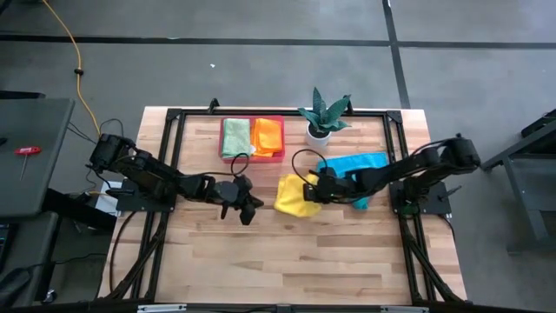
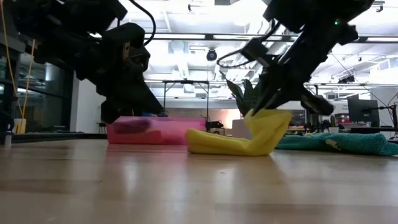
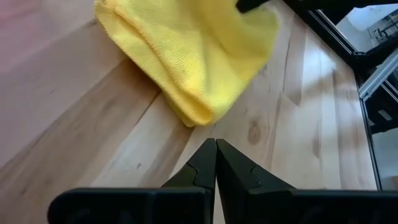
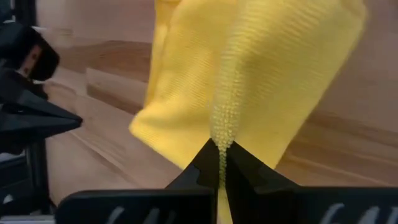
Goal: Fold microfiber towels
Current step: Fold the yellow microfiber towel
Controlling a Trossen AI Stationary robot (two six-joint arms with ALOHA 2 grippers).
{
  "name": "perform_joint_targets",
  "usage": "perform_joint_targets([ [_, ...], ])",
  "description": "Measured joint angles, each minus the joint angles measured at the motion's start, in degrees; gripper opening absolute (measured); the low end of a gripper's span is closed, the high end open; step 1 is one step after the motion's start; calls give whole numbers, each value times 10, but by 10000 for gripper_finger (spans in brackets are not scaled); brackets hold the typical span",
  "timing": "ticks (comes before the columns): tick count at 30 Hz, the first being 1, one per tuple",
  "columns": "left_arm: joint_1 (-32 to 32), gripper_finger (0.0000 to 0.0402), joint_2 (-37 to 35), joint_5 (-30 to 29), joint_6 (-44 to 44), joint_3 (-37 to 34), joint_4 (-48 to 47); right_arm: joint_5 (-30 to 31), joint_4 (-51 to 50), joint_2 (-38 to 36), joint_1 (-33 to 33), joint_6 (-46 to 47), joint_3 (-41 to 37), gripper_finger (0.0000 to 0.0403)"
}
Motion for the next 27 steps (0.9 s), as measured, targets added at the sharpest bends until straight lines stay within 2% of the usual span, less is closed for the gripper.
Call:
perform_joint_targets([
  [3, 5, 0, 2, -4, 14, 0, -1, -12, 32, 20, 0, 0, 0, 0],
  [9, 36, 0, 54, -36, 44, 24, 0, -28, 21, 21, 4, -25, 0, 0],
  [15, 75, 0, 174, 24, 130, 128, -18, -32, 24, 21, 4, -34, 0, 0],
  [19, 87, 0, 233, 41, 135, 184, -33, -33, 24, 21, 4, -39, 0, 0],
  [27, 62, 0, 245, 74, 124, 193, -29, -31, 24, 21, 13, -20, 0, 0],
])
